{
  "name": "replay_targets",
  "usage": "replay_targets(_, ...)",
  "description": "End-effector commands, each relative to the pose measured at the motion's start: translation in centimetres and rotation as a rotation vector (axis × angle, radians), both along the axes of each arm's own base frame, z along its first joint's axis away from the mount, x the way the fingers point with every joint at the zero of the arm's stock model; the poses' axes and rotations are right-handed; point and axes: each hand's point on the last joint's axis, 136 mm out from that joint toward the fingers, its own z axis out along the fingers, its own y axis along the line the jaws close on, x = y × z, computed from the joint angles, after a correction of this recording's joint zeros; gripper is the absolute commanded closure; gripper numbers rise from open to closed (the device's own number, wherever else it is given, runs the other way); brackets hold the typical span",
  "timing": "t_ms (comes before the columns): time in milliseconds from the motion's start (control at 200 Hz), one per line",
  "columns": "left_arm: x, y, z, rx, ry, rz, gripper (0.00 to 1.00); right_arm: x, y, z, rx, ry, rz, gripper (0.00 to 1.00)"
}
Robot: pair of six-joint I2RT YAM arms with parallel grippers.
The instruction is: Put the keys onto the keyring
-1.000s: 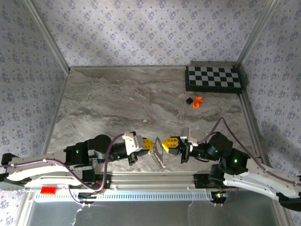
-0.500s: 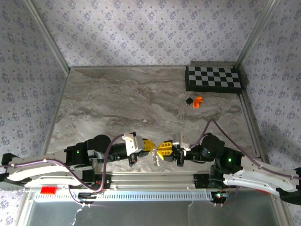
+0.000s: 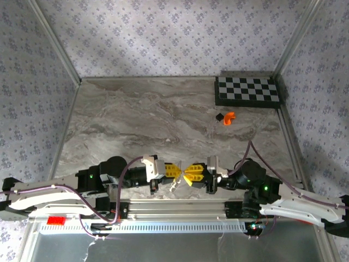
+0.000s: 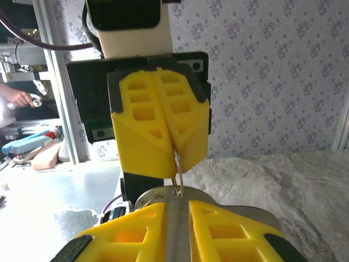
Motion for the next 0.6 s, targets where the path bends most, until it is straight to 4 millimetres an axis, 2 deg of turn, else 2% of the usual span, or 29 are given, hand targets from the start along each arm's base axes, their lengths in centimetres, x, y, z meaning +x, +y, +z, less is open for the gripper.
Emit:
replay_targets(0,-0.73,0.13,1.95,-0.080,0.004,-0.036,1.00,-0.13,-0.37,1.74,0.080,-0.003,-0.001,0.81)
replay_targets(215,-0.77,-0.05,1.77,-0.080,0.006,-0.040,1.00,-0.34,-0.26,2.06,0.104,0.000,0.014,0.81)
replay_targets(465,-0.73,-0.08,1.85,-0.084,0.005,-0.038,1.00,-0.38,0.18,1.55,0.067,-0.001,0.022,0.88)
replay_targets(595,-0.70,-0.15,1.75,-0.079,0.004,-0.036,1.00,-0.42,0.19,1.54,0.056,-0.007,0.022,1.00)
